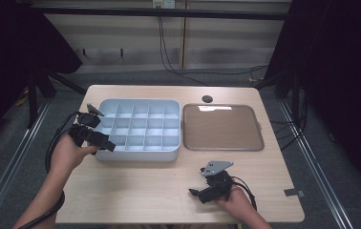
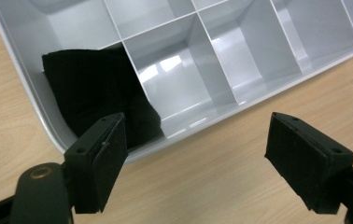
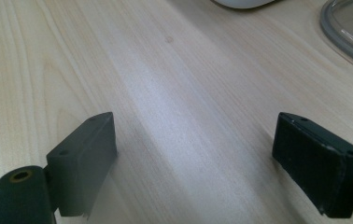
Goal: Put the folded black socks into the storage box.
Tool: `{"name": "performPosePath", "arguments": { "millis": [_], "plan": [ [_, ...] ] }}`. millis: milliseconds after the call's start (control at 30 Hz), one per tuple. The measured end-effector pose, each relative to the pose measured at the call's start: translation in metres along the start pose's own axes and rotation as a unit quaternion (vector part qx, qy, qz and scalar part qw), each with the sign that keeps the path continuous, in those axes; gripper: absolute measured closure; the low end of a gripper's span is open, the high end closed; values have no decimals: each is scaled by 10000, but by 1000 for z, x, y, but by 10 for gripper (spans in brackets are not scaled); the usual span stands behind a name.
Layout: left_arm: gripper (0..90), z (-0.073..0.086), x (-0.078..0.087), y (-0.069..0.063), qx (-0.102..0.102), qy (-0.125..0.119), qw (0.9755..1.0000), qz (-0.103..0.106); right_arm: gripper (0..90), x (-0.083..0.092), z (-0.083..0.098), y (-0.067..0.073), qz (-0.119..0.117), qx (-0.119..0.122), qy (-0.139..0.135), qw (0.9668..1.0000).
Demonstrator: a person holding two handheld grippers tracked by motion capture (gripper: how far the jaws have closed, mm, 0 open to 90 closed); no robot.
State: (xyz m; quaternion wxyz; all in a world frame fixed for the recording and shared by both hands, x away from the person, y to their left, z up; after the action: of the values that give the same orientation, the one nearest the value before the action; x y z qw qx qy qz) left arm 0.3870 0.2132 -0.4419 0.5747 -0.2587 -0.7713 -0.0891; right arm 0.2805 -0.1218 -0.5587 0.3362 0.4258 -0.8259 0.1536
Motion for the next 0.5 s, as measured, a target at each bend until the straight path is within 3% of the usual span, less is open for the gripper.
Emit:
{"name": "performPosePath", "arguments": {
  "millis": [500],
  "plan": [
    [203, 8, -5, -14, -135, -37, 9998, 131, 132, 0, 0, 0, -16, 21, -6, 10000]
  ]
}}
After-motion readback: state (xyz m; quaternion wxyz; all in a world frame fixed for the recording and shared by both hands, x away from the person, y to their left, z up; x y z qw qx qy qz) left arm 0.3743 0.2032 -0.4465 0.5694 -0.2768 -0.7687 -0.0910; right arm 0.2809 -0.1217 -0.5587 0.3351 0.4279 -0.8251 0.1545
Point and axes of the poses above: each handheld gripper's, and its own axes: x roughly backward along the jaws, z roughly out of its underside, y roughly to its left, the point moved 7 cm from there along -x, roughly forward along the jaws
